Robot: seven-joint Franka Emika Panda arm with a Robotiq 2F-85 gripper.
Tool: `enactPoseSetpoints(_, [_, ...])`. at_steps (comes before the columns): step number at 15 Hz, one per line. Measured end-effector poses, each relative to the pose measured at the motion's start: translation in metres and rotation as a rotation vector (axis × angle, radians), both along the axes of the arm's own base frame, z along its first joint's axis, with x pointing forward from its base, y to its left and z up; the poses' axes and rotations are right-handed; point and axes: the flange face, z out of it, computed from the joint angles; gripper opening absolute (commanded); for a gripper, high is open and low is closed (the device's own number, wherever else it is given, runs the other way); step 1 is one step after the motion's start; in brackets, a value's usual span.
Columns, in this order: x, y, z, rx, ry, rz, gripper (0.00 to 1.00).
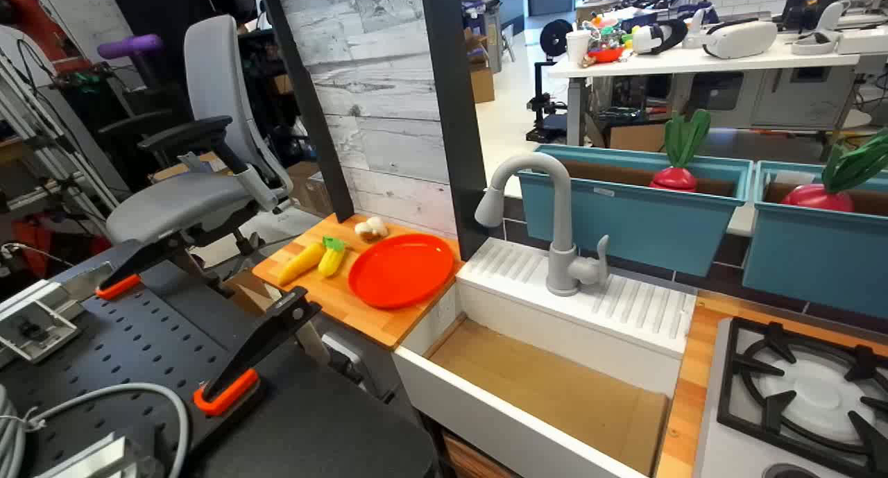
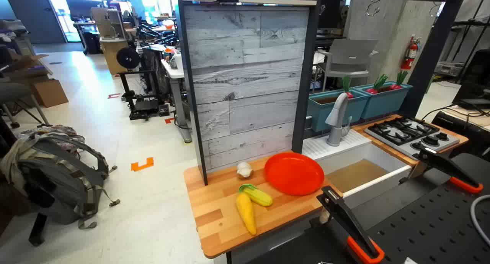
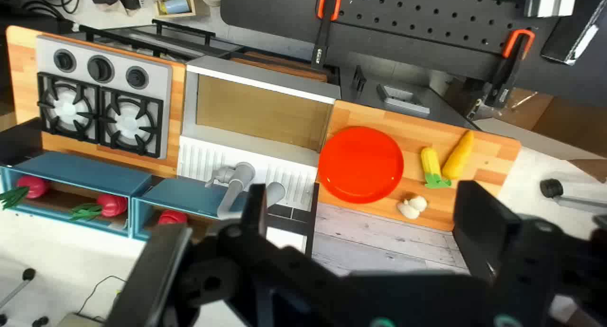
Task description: Turn the tap nozzle to the right
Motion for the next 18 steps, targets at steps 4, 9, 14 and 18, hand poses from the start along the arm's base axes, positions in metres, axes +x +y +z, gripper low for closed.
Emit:
enactPoseSetpoints(4, [0.0, 0.0, 0.001, 0.0, -0.003, 0.0, 1.0])
enactPoseSetpoints(9, [0.0, 0.0, 0.001, 0.0, -0.003, 0.0, 1.0])
enactPoseSetpoints(14, [0.003, -0.001, -0.001, 0.002, -0.023, -0.01, 1.0])
enactPoseSetpoints(18, [0.026, -0.007, -0.023, 0.023, -0.09, -0.064, 1.0])
